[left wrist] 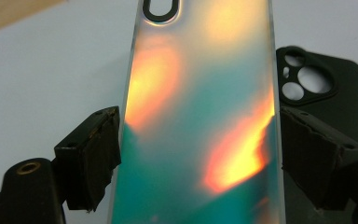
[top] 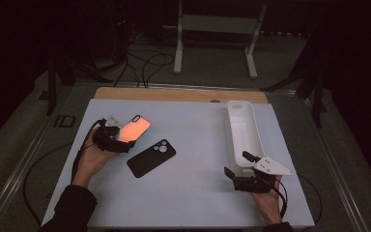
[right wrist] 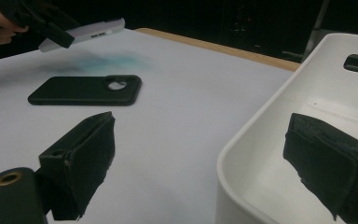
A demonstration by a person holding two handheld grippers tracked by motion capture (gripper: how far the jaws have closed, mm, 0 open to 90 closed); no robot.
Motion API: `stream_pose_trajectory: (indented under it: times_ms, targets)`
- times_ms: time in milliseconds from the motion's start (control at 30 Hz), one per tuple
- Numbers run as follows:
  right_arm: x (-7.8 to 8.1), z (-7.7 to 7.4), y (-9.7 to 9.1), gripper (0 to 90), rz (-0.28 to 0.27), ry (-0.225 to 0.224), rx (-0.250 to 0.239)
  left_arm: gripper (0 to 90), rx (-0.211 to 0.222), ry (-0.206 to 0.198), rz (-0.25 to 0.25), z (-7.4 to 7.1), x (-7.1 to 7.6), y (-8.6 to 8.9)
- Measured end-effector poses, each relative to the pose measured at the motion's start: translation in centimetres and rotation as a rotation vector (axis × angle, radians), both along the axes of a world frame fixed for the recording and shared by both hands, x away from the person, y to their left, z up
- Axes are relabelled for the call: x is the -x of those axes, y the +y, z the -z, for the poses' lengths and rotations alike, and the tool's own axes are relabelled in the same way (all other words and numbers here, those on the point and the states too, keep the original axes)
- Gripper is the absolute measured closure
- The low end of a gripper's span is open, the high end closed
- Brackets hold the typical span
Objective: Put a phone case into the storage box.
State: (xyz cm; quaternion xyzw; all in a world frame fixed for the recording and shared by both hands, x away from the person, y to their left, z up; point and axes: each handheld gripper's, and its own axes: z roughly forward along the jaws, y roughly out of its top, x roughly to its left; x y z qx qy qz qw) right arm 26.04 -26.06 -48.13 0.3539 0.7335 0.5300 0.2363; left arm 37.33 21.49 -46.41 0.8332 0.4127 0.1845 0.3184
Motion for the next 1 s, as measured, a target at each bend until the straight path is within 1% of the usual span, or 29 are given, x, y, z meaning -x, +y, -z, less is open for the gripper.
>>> stream_pose_trajectory:
  times_ms: [67,100,200,367,500,667,800,833,900,1000]
  targets:
    - [0.0,0.0,0.0,8.9,-0.001,0.000,0.001,17.2,0.008,-0.013,0.001,-0.2,0.3,0.0]
    - [0.0,0.0,0.0,8.9,0.000,0.000,0.001,17.2,0.002,-0.018,0.002,-0.3,0.4,0.0]
    - [0.0,0.0,0.0,9.0,-0.001,0.000,0.002,17.2,0.004,-0.031,0.002,-0.4,0.9,-0.1]
    - [0.0,0.0,0.0,8.9,-0.001,0.004,0.001,17.2,0.027,-0.049,0.004,-0.6,1.8,0.0]
    - [0.0,0.0,0.1,8.9,-0.003,0.001,0.001,17.2,0.048,-0.085,-0.003,-0.7,2.8,-0.2]
    - [0.0,0.0,0.2,8.9,-0.005,0.000,0.003,17.2,0.067,-0.118,-0.001,-0.8,4.1,-0.7]
    - [0.0,0.0,0.2,8.9,-0.006,0.001,0.001,17.2,0.069,-0.131,0.008,-0.9,4.6,-1.0]
    - [0.0,0.0,0.2,8.9,-0.006,0.001,0.001,17.2,0.069,-0.141,0.017,-0.9,5.1,-1.2]
    - [-0.1,0.0,0.2,8.9,-0.005,0.004,0.001,17.2,0.066,-0.149,0.021,-0.8,5.5,-1.3]
    - [-0.1,0.0,0.2,8.9,-0.005,0.004,-0.002,17.2,0.080,-0.160,0.028,-0.7,6.1,-1.5]
